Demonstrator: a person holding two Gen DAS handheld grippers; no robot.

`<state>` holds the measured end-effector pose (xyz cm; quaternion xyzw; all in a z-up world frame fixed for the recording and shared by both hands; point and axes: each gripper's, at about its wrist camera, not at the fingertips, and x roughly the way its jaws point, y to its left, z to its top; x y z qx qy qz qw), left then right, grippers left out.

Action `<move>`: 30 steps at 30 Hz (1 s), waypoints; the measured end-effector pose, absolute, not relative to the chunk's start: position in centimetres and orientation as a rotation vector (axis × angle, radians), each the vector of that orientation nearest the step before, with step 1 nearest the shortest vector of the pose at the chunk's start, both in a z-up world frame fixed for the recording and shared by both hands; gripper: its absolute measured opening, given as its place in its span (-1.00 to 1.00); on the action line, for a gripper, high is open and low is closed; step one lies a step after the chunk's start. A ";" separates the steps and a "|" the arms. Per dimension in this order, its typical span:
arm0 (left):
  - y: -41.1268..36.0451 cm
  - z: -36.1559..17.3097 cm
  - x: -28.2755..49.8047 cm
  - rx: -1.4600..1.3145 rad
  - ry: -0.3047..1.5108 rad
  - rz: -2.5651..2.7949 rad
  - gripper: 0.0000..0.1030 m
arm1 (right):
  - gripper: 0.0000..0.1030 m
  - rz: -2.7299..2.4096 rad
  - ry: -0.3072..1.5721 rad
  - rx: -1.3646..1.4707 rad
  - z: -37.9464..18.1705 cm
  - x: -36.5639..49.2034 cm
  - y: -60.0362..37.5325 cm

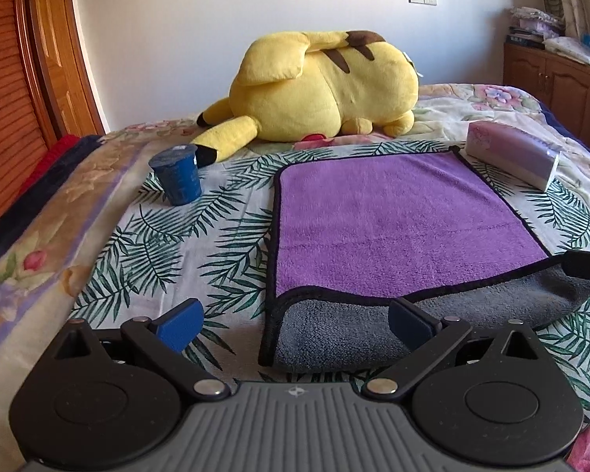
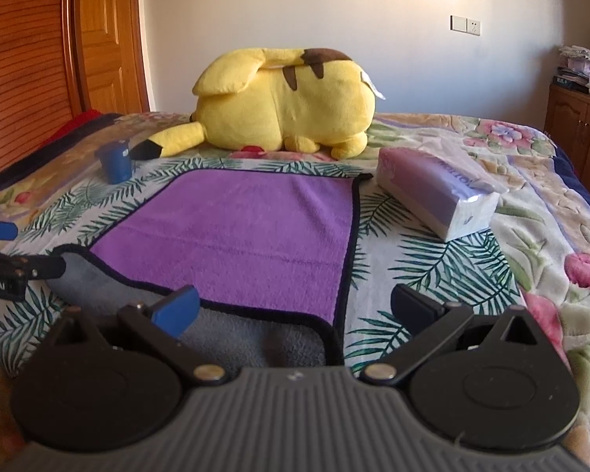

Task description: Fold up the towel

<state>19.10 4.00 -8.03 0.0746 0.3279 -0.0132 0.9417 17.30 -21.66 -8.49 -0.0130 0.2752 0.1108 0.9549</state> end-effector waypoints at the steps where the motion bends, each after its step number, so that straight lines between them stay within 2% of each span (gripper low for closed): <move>1: 4.0 -8.1 19.2 0.150 0.673 -0.030 0.93 | 1.00 0.227 0.563 -0.028 -8.6 17.5 -21.6; 11: 4.8 -9.2 20.7 0.127 0.716 -0.050 0.72 | 1.00 0.226 0.600 -0.026 -9.6 18.7 -22.0; 16: 5.3 -9.6 21.5 0.112 0.736 -0.056 0.55 | 1.00 0.236 0.625 -0.022 -9.9 19.0 -22.1; 24: 6.1 -9.9 22.1 0.062 0.761 -0.077 0.15 | 1.00 0.249 0.647 -0.027 -10.2 19.1 -21.9; 30: 5.8 -10.3 22.1 0.076 0.781 -0.087 0.02 | 1.00 0.251 0.666 -0.026 -10.4 19.2 -21.8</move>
